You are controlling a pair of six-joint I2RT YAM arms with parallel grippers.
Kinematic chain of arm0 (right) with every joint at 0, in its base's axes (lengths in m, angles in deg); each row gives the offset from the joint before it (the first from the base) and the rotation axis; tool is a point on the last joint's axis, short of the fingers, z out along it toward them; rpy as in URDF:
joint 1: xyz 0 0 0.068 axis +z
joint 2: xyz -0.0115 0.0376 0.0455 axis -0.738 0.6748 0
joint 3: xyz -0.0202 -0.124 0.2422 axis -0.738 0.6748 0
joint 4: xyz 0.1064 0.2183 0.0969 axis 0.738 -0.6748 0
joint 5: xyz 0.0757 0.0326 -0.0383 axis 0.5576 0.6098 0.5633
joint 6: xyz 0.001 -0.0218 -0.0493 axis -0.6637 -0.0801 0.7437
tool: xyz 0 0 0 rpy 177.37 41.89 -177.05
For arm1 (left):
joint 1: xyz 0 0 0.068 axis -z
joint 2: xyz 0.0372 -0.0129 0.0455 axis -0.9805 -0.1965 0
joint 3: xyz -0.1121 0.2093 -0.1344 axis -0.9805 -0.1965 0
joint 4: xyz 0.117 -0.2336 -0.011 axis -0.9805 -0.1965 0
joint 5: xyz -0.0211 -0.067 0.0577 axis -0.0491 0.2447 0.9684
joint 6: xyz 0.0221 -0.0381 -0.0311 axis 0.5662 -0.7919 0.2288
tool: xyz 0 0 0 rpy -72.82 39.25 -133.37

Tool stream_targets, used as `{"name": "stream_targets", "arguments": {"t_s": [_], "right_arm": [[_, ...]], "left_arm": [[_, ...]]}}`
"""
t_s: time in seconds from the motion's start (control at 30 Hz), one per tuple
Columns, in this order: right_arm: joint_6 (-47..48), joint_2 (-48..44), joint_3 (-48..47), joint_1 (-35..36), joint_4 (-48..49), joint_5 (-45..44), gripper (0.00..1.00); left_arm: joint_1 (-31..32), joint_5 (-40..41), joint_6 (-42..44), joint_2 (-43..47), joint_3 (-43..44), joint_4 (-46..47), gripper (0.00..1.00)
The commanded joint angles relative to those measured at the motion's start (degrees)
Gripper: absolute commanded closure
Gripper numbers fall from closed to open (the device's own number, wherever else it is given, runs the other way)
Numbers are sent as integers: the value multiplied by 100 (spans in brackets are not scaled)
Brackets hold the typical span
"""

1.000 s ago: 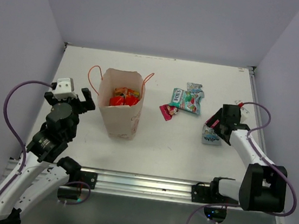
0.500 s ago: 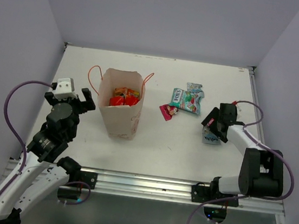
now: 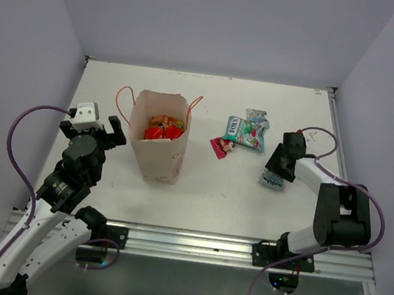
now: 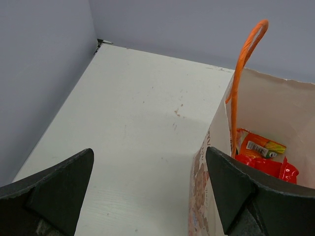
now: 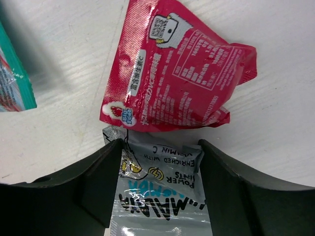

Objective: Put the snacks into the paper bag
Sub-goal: Pick up the snack from the center of the board.

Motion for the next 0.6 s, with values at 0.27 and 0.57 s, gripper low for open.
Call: {"name": "stream_targets", "arguments": {"t_s": [0.27, 0.57], "right_arm": [[-67, -168, -127, 882, -544, -60, 67], [55, -1135, -442, 1356, -939, 11, 100]], "left_arm": [[-13, 4, -44, 9, -21, 321, 0], [-13, 4, -44, 35, -12, 321, 0]]}}
